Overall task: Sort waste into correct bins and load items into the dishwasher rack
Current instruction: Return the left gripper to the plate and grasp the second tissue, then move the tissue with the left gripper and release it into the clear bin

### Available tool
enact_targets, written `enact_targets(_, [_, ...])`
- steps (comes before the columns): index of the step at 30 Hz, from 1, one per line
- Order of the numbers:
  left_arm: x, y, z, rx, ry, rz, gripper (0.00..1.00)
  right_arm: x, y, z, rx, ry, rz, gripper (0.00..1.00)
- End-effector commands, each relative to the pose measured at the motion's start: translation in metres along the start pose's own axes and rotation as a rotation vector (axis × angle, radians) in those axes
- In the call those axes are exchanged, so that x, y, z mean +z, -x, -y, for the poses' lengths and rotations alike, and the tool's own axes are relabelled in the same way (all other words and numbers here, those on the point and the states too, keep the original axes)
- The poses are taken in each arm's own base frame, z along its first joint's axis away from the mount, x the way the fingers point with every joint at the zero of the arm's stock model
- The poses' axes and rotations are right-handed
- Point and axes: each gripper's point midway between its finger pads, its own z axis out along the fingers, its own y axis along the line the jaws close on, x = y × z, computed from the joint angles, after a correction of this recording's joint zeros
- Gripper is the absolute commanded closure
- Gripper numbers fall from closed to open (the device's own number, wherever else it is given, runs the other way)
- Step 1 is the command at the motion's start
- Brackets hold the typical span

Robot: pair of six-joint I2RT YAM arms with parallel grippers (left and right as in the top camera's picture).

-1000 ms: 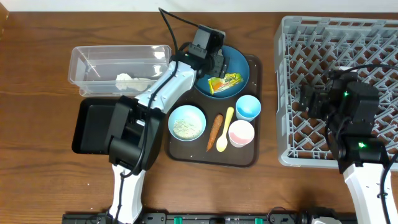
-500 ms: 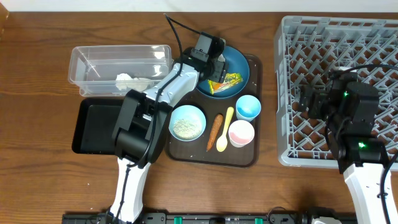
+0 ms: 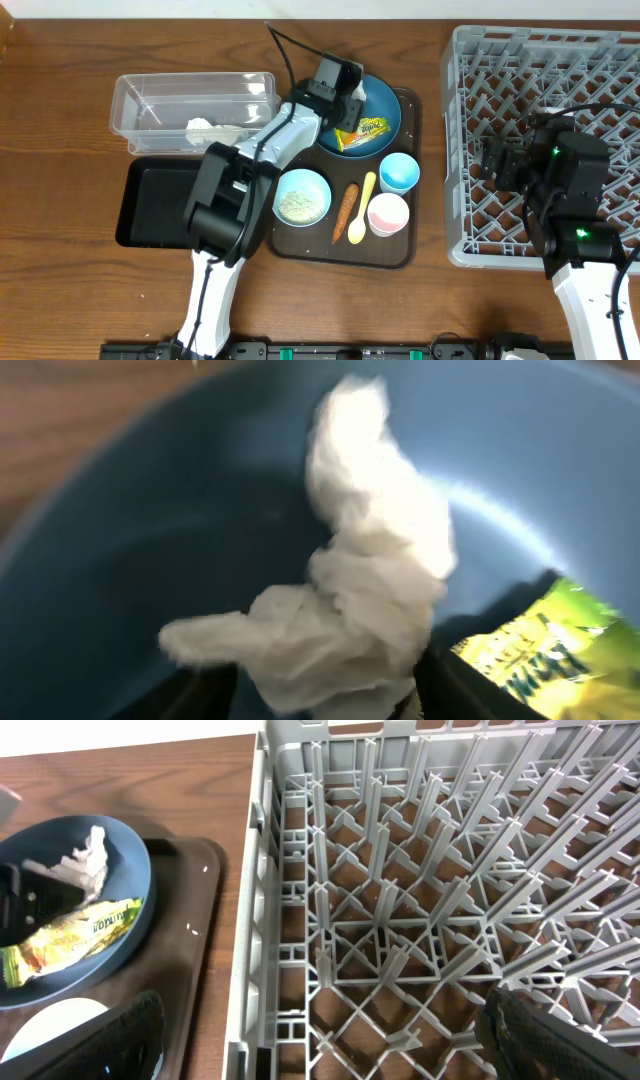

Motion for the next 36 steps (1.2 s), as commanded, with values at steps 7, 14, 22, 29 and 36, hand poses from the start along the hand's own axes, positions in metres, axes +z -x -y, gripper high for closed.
enact_targets(7, [0.007, -0.003, -0.002, 0.01, 0.003, -0.002, 0.64, -0.005, 0.01, -0.007, -0.005, 0.017, 0.023, 0.01])
enact_targets(14, [-0.004, 0.008, -0.001, 0.012, 0.001, 0.026, 0.88, -0.005, 0.01, -0.007, -0.005, 0.017, 0.023, 0.01])
enact_targets(22, [-0.069, 0.049, -0.001, 0.011, 0.02, 0.123, 0.91, -0.005, 0.01, -0.007, -0.005, 0.016, 0.023, 0.01])
enact_targets(29, [-0.136, 0.042, -0.045, -0.035, 0.188, 0.063, 0.91, -0.005, 0.01, -0.007, -0.005, 0.016, 0.022, 0.01])
enact_targets(36, [-0.181, 0.016, -0.105, -0.119, 0.332, -0.029, 0.91, -0.005, 0.01, -0.007, -0.005, 0.016, 0.024, 0.01])
